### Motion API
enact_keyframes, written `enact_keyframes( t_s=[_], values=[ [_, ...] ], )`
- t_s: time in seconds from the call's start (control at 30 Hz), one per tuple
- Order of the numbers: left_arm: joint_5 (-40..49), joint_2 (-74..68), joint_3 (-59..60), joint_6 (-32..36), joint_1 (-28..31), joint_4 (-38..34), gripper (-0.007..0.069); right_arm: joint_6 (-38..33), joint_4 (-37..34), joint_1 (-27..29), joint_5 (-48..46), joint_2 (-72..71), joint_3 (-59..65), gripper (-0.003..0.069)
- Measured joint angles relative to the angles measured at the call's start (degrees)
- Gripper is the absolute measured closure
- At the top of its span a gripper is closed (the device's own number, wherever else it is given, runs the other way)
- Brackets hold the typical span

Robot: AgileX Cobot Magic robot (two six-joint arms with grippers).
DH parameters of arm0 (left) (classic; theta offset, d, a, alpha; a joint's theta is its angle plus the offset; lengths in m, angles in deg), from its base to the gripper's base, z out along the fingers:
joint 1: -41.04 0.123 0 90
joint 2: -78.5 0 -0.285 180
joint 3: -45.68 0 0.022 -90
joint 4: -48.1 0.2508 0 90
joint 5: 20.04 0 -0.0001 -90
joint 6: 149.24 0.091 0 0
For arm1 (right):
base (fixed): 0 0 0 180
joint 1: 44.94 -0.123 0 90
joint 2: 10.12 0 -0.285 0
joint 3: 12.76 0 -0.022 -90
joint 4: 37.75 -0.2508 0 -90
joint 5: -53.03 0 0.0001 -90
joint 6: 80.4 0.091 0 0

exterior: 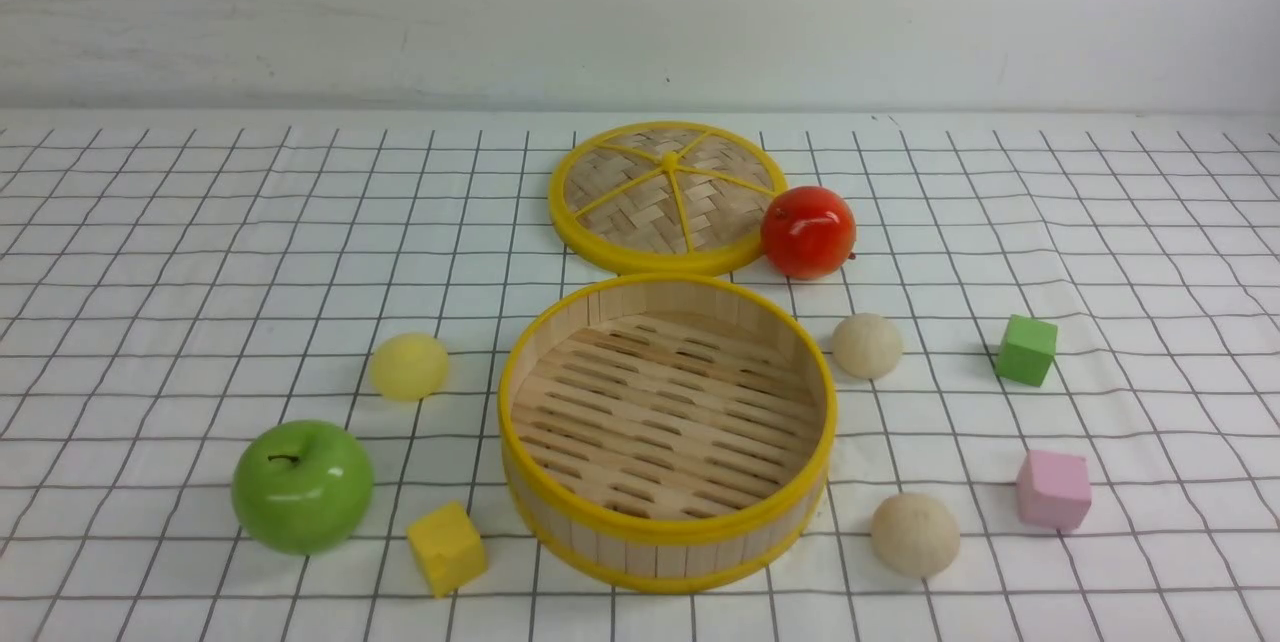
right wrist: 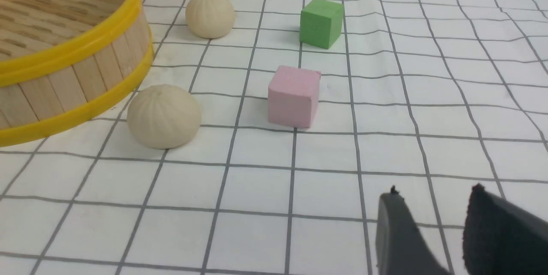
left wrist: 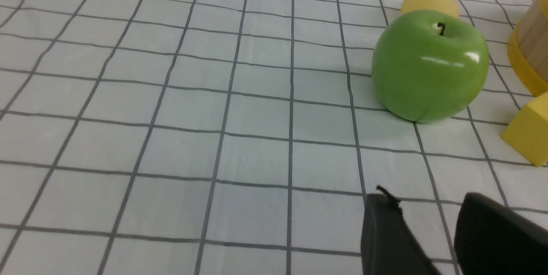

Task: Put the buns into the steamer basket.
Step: Use the left arm to grab a steamed stuffed bun

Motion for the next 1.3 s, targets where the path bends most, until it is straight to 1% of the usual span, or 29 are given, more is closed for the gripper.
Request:
enact_keyframes(
  t_s=[0.57, 0.6, 0.63, 0.7, 0.77, 0.87, 0.97, 1.0, 1.03, 1.1, 1.13, 1.2, 1.3],
  values=[
    [-0.8, 0.0, 0.1, -0.2, 0.0, 0.1, 0.0386, 0.0, 0.0, 0.0, 0.0, 0.0, 0.0, 0.0419],
    [-3.3, 0.0, 0.2, -1.5, 0.0, -0.1, 0.0386, 0.0, 0.0, 0.0, 0.0, 0.0, 0.0, 0.0419],
    [-3.6, 0.0, 0.2, -1.6, 0.0, -0.1, 0.0386, 0.0, 0.0, 0.0, 0.0, 0.0, 0.0, 0.0419],
    [-9.5, 0.0, 0.2, -4.3, 0.0, -0.5, 0.0386, -0.1, 0.0, 0.0, 0.0, 0.0, 0.0, 0.0419],
    [-13.9, 0.0, 0.2, -5.5, 0.0, -0.6, 0.0386, -0.1, 0.0, 0.0, 0.0, 0.0, 0.0, 0.0419],
    [-22.4, 0.0, 0.2, -6.1, 0.0, -0.7, 0.0386, -0.1, 0.0, 0.0, 0.0, 0.0, 0.0, 0.0419],
    [-30.4, 0.0, 0.2, -5.2, 0.0, -0.9, 0.0386, -0.1, 0.0, 0.0, 0.0, 0.0, 0.0, 0.0419],
    [-31.4, 0.0, 0.2, -5.0, 0.0, -0.9, 0.0386, -0.1, 0.0, 0.0, 0.0, 0.0, 0.0, 0.0419],
    [-33.5, 0.0, -0.5, -4.9, 0.0, -1.5, 0.0386, -0.1, 0.0, 0.0, 0.0, 0.0, 0.0, 0.0419],
    [-34.3, 0.0, -5.0, -4.8, 0.0, -2.7, 0.0386, -0.1, 0.0, 0.0, 0.0, 0.0, 0.0, 0.0419],
    [-34.3, 0.0, -5.0, -4.8, 0.0, -2.8, 0.0386, -0.1, 0.0, 0.0, 0.0, 0.0, 0.0, 0.0419],
    [-34.2, -2.3, -13.5, -4.8, 0.0, -3.5, 0.0386, -0.1, 0.0, 0.0, 0.0, 0.0, 0.0, 0.0419],
    [-29.9, -8.5, -24.7, -4.8, 0.0, -3.7, 0.0386, -0.1, 0.0, 0.0, 0.0, 0.0, 0.0, 0.0419]
  ],
)
